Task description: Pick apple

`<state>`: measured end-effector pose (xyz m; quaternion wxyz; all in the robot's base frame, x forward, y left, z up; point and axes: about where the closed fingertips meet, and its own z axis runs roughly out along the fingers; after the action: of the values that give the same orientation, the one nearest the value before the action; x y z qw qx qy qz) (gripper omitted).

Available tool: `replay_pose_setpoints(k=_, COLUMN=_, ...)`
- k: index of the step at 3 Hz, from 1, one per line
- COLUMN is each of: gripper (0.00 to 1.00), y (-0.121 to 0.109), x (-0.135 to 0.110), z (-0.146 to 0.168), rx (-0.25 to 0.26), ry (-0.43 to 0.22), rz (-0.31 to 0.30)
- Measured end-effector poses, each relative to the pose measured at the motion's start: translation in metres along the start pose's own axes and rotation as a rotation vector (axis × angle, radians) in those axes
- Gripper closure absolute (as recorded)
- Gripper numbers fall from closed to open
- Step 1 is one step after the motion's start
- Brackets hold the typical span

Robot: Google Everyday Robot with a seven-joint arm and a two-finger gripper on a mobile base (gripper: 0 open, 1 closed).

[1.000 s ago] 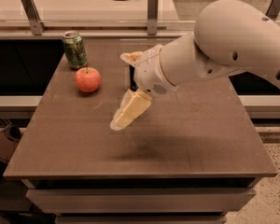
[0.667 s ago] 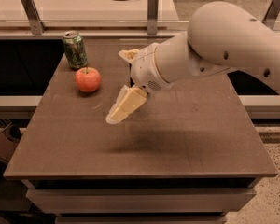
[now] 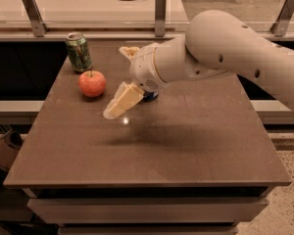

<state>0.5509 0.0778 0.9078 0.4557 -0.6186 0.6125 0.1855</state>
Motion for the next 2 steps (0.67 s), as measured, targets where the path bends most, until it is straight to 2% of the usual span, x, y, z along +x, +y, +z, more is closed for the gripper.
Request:
replay_pose_setpoints(k=1, gripper=0.00, y=-0.005, x=-0.006, z=0.016, rx=0.003, ry=0.006, rz=-0.009)
replay_pose_setpoints(k=2, gripper=0.00, y=-0.012, x=0.000, z=0.046, rx=-0.013, ry=0.017, rz=0.022)
